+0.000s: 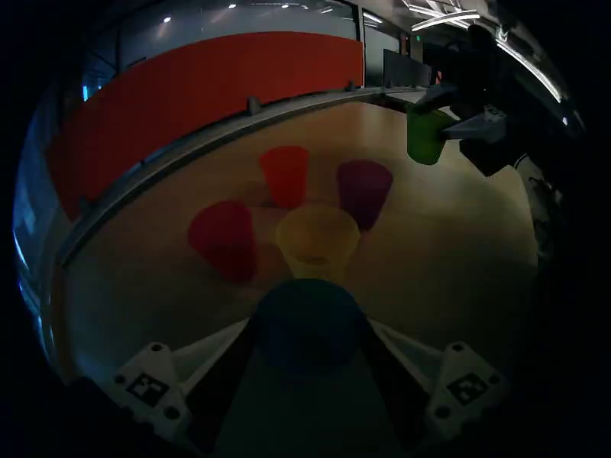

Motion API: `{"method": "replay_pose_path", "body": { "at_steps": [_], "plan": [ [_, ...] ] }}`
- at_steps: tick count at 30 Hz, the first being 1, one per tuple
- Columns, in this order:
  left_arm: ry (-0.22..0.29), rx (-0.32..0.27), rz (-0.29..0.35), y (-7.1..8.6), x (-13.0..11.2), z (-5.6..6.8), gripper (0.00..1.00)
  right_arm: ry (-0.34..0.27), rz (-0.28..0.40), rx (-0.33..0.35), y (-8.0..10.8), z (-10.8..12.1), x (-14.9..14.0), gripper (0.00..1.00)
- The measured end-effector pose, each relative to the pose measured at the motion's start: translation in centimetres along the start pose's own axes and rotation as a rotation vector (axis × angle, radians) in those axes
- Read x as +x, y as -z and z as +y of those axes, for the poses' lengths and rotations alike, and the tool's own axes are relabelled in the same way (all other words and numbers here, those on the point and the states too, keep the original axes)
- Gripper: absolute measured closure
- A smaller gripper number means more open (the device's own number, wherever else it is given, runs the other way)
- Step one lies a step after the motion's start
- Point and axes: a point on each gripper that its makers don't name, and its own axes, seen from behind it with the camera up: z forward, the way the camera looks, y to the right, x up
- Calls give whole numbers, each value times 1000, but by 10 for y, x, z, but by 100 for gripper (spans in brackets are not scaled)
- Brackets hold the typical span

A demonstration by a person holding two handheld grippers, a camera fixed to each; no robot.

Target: Pour water

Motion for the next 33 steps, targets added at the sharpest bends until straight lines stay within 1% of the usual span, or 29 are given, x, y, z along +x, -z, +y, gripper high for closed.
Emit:
{"method": "replay_pose_path", "body": {
  "at_steps": [9, 15, 18, 24, 30, 33],
  "plan": [
    [13, -4, 0, -1, -4, -1, 8, 1, -8, -4, -3, 0, -2, 8],
    [17, -12, -24, -3, -15, 2, 8, 0, -14, 0, -7, -3, -3, 8],
    [16, -3, -35, -3, -20, 0, 6, 0, -18, 0, -8, -4, -4, 8],
    [21, 17, -48, 3, -27, -4, 3, -7, -27, 2, -12, -6, -9, 8],
    [38, 19, -54, 11, -36, -2, 0, -20, -47, 7, -18, -9, -23, 8],
    [38, 20, -58, 15, -41, 2, 0, -26, -60, 7, -21, -10, -32, 8]
  ]
}}
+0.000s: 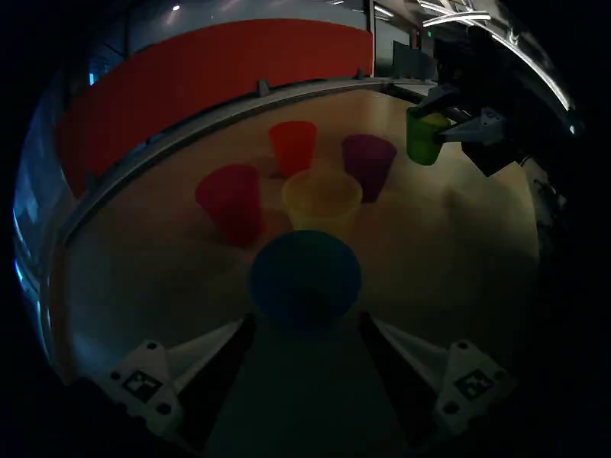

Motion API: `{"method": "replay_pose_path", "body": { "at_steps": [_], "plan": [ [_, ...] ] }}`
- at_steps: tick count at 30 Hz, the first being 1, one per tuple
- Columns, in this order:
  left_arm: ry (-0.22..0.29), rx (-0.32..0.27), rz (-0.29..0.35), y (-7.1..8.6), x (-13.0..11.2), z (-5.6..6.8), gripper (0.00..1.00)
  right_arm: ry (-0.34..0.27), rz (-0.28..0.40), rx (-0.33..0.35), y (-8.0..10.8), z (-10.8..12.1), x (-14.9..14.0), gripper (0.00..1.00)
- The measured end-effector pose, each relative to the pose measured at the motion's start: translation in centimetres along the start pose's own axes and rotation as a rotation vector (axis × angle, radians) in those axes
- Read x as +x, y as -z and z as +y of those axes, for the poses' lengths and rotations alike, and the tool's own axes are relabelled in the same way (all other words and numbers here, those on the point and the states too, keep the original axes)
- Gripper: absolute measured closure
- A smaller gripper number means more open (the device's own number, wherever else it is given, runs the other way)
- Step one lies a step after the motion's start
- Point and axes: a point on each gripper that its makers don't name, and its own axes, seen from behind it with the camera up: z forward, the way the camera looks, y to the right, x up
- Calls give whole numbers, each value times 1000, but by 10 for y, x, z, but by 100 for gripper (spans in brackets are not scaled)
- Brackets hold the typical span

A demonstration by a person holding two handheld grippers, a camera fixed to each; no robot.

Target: Pour water

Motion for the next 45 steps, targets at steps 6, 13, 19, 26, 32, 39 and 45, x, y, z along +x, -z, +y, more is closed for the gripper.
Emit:
{"method": "replay_pose_path", "body": {
  "at_steps": [6, 13, 19, 26, 32, 39, 45],
  "plan": [
    [5, -2, 1, 8, -8, 9, 0, -14, -26, 6, -8, -3, -14, 8],
    [15, 14, 15, 18, -10, 9, 0, -21, -51, 2, -16, -4, -27, 8],
    [17, 24, 28, 24, -10, 9, 0, -21, -59, -4, -19, -4, -33, 8],
    [9, 30, 34, 28, -10, 12, 0, -16, -65, -7, -19, -6, -39, 7],
    [4, 34, 42, 33, -7, 14, 0, -14, -64, -13, -18, -6, -42, 6],
    [6, 39, 49, 35, -6, 15, 0, -23, -61, -27, -15, -5, -45, 5],
    [5, 37, 58, 39, -5, 20, 0, -33, -68, -31, -12, -8, -50, 3]
  ]
}}
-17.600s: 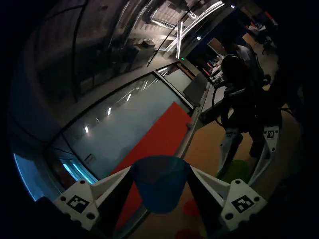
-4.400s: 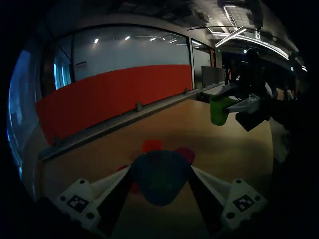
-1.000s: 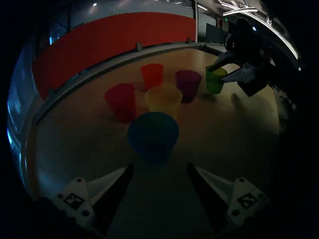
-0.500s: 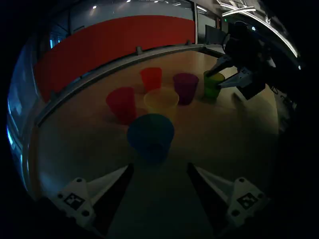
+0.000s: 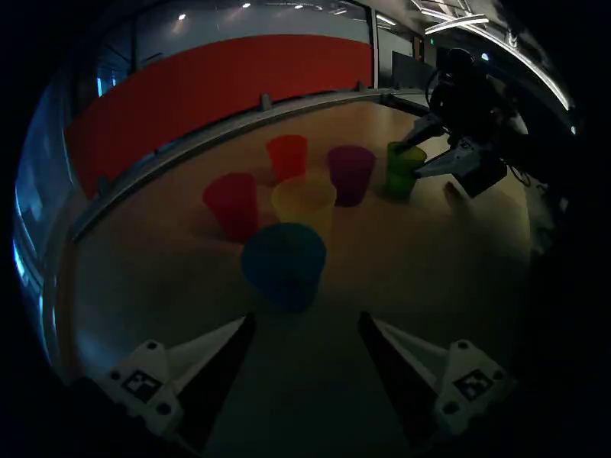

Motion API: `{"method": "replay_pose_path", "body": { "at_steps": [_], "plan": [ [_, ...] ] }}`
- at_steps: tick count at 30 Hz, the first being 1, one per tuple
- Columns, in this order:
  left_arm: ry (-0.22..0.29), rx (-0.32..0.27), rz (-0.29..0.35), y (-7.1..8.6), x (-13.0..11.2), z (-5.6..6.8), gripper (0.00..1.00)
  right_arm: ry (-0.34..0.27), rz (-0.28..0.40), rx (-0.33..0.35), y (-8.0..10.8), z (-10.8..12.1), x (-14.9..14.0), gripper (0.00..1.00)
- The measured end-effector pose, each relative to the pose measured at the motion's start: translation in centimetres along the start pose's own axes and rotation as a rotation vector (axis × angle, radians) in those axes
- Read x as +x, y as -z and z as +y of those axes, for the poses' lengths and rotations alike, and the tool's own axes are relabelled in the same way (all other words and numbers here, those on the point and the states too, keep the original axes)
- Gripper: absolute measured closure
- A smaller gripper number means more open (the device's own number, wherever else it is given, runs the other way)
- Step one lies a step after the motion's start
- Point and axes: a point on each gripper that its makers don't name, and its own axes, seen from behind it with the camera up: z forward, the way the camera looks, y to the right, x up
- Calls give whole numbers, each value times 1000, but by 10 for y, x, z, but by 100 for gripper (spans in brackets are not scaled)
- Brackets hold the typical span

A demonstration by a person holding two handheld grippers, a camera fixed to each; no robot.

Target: Pour water

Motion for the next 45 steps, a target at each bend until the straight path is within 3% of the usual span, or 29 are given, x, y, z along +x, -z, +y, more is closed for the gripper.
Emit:
{"method": "replay_pose_path", "body": {
  "at_steps": [9, 21, 33, 45],
  "plan": [
    [11, 26, 34, 11, 6, -1, 0, -15, 19, -32, 18, 2, -3, 1],
    [69, 84, 126, 31, 19, -8, 0, -40, 85, -102, 58, 5, 5, 0],
    [162, 197, 316, 55, 54, -39, 0, -35, 183, -209, 96, 2, 33, 0],
    [229, 320, 502, 85, 85, -68, 0, -82, 319, -380, 136, 24, 55, 0]
  ]
}}
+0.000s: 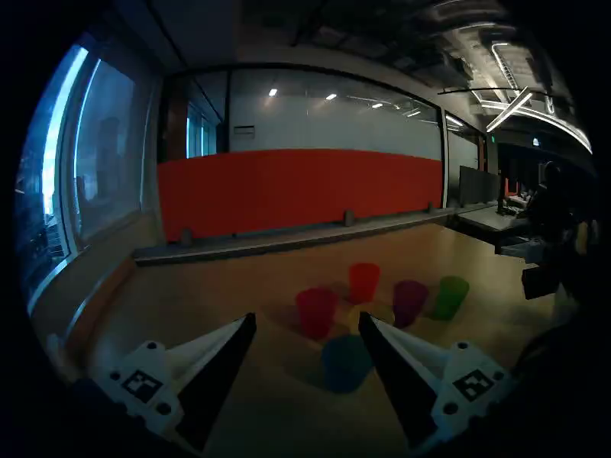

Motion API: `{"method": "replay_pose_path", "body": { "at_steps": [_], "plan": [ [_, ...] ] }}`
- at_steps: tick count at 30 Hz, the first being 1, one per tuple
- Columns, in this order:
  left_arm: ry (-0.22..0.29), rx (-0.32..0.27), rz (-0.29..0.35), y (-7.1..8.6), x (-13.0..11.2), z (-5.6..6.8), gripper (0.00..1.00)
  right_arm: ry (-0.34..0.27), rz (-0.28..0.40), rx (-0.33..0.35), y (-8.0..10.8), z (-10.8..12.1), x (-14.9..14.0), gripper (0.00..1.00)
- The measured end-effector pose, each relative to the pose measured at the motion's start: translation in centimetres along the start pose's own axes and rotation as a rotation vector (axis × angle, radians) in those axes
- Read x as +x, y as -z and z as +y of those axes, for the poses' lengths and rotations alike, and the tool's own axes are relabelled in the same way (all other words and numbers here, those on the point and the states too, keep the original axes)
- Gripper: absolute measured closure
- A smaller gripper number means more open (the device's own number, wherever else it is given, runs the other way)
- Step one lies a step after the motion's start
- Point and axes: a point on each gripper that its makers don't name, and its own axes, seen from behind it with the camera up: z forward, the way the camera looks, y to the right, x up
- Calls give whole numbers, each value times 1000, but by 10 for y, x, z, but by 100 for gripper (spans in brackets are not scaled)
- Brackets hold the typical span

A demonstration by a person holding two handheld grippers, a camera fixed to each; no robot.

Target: Pour water

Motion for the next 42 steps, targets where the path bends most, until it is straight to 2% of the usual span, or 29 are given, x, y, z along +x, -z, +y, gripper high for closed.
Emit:
{"method": "replay_pose_path", "body": {
  "at_steps": [9, 21, 30, 42],
  "plan": [
    [6, 80, 148, 7, 38, -9, 0, -32, 115, -106, 13, 18, 28, 0],
    [-12, 150, 254, 5, 63, -6, 0, -94, 281, -302, 33, 57, 63, 0],
    [4, 203, 298, 5, 70, -11, 0, -116, 343, -403, 43, 75, 71, 0],
    [51, 251, 290, -4, 48, -25, 0, -138, 345, -457, 42, 82, 65, 0]
  ]
}}
